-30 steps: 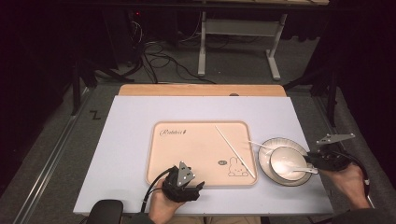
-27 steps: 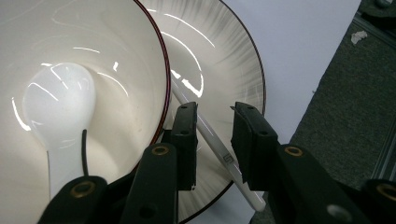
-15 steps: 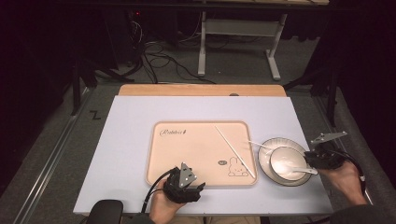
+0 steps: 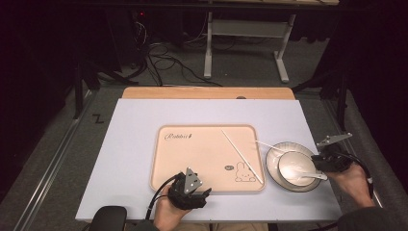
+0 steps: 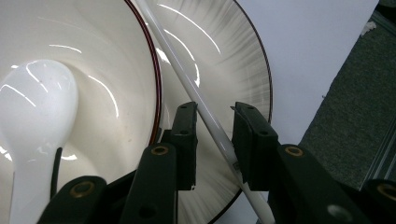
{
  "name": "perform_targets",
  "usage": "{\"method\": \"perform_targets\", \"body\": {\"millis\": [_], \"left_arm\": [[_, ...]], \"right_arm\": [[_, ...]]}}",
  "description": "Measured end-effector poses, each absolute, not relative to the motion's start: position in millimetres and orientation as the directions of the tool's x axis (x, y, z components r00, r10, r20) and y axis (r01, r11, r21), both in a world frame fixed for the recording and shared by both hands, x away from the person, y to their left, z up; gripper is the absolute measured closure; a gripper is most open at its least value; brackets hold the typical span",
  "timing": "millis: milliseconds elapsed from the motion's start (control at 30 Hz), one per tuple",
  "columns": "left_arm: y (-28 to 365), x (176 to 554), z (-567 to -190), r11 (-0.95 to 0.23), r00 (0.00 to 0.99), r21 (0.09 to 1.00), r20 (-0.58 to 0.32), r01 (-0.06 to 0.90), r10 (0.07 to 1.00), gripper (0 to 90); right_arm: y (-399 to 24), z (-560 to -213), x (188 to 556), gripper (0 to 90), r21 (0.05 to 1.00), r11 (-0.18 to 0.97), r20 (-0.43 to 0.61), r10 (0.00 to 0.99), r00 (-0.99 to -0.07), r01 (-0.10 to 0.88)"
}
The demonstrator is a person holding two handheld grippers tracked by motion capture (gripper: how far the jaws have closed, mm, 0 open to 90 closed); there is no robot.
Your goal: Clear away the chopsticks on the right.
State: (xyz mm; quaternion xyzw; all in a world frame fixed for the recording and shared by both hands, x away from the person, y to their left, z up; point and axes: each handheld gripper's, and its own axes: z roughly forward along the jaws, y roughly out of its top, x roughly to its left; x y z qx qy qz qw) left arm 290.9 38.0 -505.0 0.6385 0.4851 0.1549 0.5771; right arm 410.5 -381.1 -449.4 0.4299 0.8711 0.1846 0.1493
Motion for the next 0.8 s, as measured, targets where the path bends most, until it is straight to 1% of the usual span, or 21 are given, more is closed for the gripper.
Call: {"method": "perform_targets", "body": {"millis": [467,500,600,800], "left_arm": [[33.5,288.2,-509.0,0.122,0.487,0.888,-0.354,0.444,0.798,32.8],[32.9,287.7,-509.8,0.117,0.49,0.889,-0.349,0.442,0.799,32.8],[32.6,287.2,-510.3,0.111,0.493,0.891,-0.343,0.441,0.8,32.8],[31.9,286.4,-510.3,0.113,0.495,0.892,-0.344,0.438,0.798,32.9]], "right_arm": [[-380.3,-450.3,412.6,78.1,0.439,0.57,-0.114,0.802,-0.586,0.695],[-379.4,-450.3,412.7,80.7,0.437,0.571,-0.116,0.802,-0.586,0.695],[-378.6,-450.5,412.5,84.3,0.436,0.584,-0.129,0.794,-0.595,0.685],[-379.2,-450.5,410.3,85.6,0.442,0.579,-0.136,0.798,-0.587,0.685]]}}
